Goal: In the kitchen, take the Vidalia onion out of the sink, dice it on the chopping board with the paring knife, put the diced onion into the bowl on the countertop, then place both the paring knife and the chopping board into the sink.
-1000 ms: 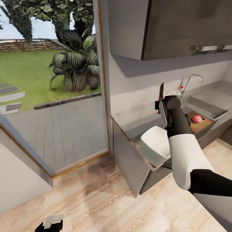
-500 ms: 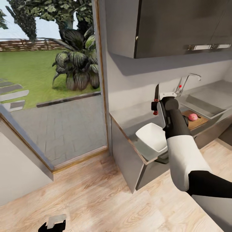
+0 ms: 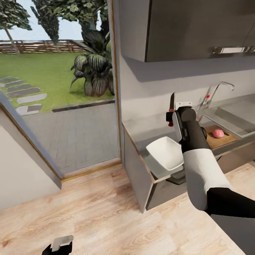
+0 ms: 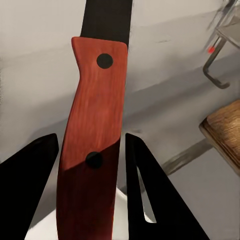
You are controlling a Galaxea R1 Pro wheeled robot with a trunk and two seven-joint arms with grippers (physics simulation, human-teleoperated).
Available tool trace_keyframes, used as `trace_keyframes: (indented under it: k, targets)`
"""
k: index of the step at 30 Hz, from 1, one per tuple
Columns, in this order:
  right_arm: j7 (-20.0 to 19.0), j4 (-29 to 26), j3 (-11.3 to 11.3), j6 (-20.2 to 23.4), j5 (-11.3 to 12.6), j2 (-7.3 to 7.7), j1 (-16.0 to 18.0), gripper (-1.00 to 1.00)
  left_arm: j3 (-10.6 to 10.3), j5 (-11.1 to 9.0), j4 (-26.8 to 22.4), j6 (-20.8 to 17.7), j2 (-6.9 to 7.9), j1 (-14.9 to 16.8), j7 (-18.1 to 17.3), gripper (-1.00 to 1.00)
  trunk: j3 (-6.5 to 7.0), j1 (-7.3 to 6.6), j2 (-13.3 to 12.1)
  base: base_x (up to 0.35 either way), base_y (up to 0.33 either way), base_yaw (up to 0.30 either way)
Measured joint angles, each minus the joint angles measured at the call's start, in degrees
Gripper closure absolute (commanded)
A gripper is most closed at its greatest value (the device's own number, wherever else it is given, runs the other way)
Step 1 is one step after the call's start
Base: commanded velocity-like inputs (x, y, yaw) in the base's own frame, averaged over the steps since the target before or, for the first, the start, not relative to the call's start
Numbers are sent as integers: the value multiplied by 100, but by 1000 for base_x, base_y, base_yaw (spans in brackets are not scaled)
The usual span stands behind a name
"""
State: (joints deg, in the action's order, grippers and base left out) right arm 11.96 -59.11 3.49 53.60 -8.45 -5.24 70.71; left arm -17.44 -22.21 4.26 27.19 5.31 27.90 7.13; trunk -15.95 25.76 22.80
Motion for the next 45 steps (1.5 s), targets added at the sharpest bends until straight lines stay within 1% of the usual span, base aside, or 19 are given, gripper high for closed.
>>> trace_keyframes:
  k: [8, 21, 26, 31, 45]
  targets:
    - [0, 0, 0, 0, 0, 0, 0, 100, 0, 0, 2, 0, 2, 3, 0, -100, -39, 2, 0, -148, -297, 222]
    - [-1, 0, 0, 0, 5, -15, -36, 100, 0, 0, 6, 1, -8, 0, -7, -100, -101, 2, 0, -253, -224, 221]
    - [-93, 0, 0, 0, 1, -10, -43, 100, 0, 0, 3, 0, -9, -1, -6, -100, -124, 1, 0, -199, -266, 219]
    - [-176, 0, 0, 1, -3, -9, -44, 100, 0, 0, 4, -3, -9, -1, -3, -100, -148, 0, 0, -41, -308, 218]
    - [-187, 0, 0, 2, -3, -9, -44, 100, 0, 0, 8, -9, -9, -2, -3, -100, -224, 0, 1, -2, -320, 185]
